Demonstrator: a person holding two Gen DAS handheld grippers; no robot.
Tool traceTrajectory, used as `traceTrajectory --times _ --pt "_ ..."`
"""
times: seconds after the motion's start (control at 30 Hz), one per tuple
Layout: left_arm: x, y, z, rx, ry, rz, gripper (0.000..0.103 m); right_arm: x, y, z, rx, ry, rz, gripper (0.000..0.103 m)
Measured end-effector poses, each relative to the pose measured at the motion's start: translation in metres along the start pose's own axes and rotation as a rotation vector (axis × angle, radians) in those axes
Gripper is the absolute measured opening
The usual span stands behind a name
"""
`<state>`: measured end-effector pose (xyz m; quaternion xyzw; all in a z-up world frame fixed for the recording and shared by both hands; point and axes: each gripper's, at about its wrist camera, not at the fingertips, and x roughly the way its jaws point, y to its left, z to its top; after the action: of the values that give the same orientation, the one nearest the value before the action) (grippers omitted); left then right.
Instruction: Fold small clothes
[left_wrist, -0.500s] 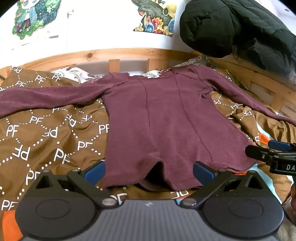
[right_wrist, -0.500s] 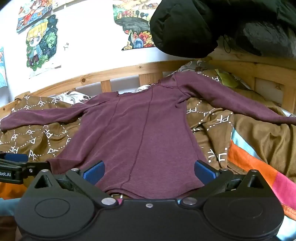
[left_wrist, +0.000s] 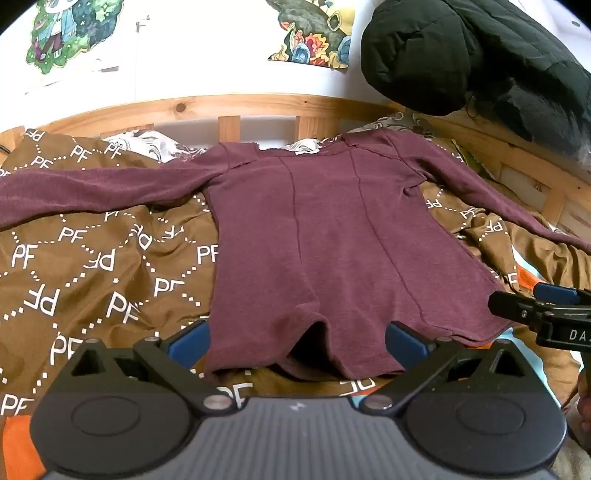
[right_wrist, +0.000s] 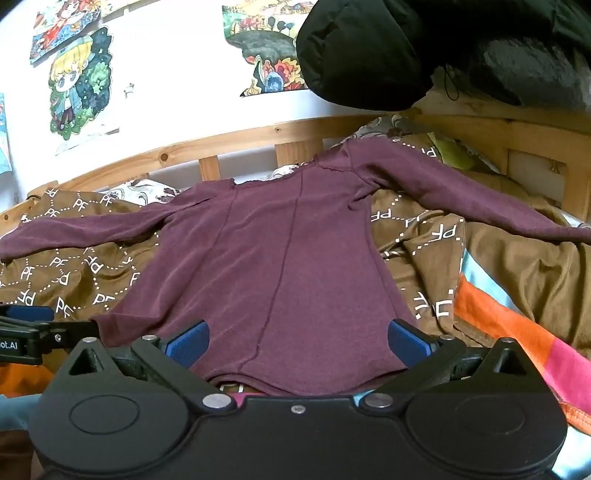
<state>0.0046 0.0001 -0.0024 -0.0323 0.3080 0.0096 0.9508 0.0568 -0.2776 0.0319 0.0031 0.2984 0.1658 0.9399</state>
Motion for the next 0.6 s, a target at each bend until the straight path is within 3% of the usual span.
traceTrajectory --times 0.6 --pt "-0.0032 0.0026 -0.0023 -0.003 0.002 -0.001 0.102 0.0028 -0.0016 0.0008 0.008 0.006 0.001 0.102"
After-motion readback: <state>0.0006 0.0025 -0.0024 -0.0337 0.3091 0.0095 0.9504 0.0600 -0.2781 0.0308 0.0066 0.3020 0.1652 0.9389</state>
